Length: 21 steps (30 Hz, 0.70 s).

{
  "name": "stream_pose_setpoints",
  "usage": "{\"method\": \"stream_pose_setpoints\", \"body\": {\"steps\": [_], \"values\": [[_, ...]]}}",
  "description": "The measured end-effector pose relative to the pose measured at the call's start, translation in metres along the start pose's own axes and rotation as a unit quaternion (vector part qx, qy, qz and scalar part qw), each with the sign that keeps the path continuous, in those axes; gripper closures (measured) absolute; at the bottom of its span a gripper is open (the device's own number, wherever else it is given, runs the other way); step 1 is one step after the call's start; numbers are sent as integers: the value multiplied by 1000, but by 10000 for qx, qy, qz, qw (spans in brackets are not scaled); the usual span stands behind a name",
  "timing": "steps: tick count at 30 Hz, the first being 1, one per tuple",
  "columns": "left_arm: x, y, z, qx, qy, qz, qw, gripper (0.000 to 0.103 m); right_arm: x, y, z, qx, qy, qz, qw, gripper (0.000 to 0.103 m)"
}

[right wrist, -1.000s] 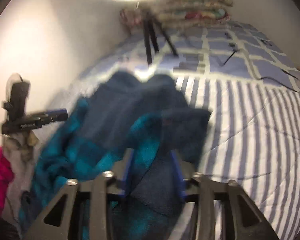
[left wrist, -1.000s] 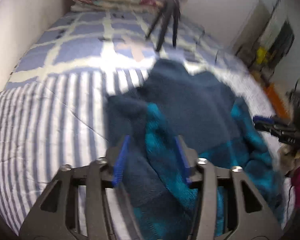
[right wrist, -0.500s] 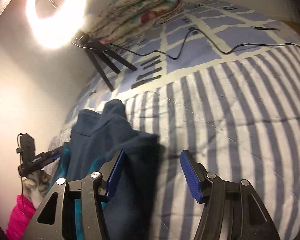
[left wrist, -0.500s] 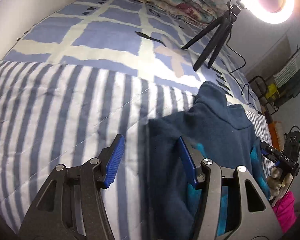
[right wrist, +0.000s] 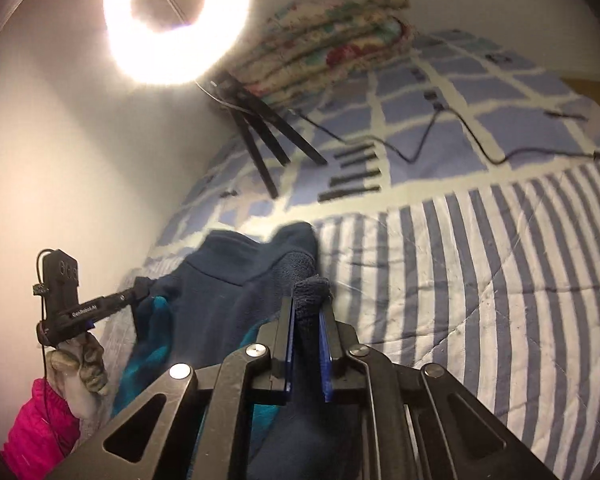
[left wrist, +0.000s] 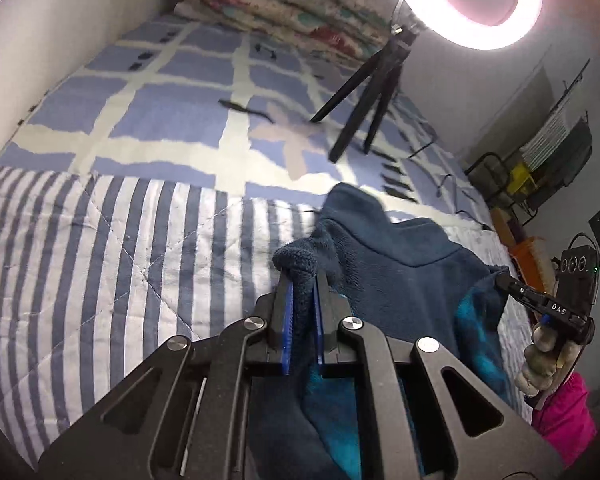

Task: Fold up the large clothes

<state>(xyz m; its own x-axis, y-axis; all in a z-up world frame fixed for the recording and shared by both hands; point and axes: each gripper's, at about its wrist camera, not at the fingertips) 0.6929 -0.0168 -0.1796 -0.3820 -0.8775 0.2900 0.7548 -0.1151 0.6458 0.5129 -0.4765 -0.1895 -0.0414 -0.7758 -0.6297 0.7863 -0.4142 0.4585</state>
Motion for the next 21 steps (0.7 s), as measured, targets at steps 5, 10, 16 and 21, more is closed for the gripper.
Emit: {"method": "stream_pose_setpoints", "body": {"steps": [5, 10, 16, 21], "values": [[21, 0, 36, 191, -135, -110, 9997, 97, -32, -8, 37, 136, 56, 226, 9996, 95], [53, -8, 86, 335, -233, -398, 9984, 97, -61, -28, 79, 207, 268, 326, 9989, 96], [85, -30, 145, 472, -258, -642, 9965, 97, -79, -57, 131, 245, 326, 461, 9981, 96], [103, -61, 188, 561, -337, -697, 9954, 97, -88, -92, 170, 215, 296, 584, 9976, 96]]}}
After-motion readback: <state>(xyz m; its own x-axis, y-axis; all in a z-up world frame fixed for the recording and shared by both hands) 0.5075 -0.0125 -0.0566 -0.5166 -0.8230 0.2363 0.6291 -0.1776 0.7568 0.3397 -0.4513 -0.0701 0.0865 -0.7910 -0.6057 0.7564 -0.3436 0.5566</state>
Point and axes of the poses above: each gripper's, at about its wrist camera, not at the fingertips, and z roughly against the way its jaws point, x to its right, y to its top, and after that the axes turned 14 degrees about -z, right-handed
